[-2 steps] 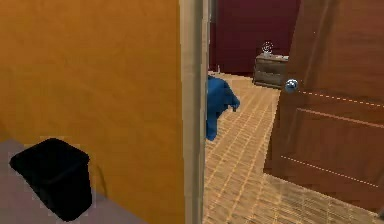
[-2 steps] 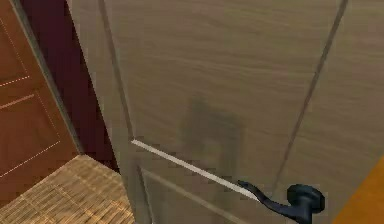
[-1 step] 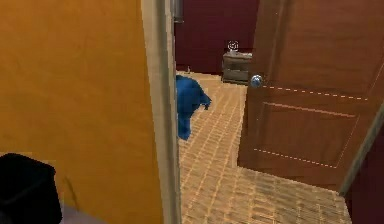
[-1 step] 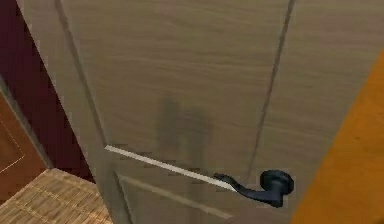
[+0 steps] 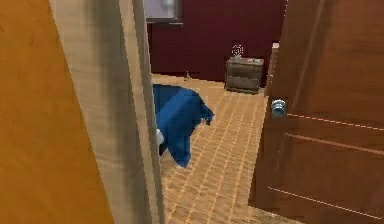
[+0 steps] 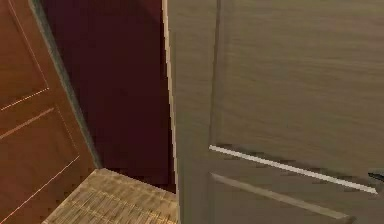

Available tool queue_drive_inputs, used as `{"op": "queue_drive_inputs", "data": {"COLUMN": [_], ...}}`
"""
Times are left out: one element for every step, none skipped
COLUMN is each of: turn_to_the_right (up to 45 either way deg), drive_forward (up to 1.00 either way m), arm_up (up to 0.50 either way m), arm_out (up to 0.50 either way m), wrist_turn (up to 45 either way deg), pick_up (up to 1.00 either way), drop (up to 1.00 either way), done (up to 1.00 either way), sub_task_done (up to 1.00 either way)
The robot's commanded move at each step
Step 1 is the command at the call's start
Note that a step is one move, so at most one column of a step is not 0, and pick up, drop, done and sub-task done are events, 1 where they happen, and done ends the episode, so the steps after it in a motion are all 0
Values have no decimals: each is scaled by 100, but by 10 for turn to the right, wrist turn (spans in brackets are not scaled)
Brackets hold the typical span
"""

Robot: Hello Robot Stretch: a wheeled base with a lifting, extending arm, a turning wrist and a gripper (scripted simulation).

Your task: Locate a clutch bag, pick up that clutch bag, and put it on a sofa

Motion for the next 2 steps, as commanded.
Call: {"op": "queue_drive_inputs", "data": {"turn_to_the_right": [210, 0], "drive_forward": [0, 45], "arm_up": [0, 0], "arm_out": [0, 0], "wrist_turn": [0, 0], "pick_up": [0, 0], "drop": [0, 0], "done": [0, 0], "sub_task_done": [0, 0]}}
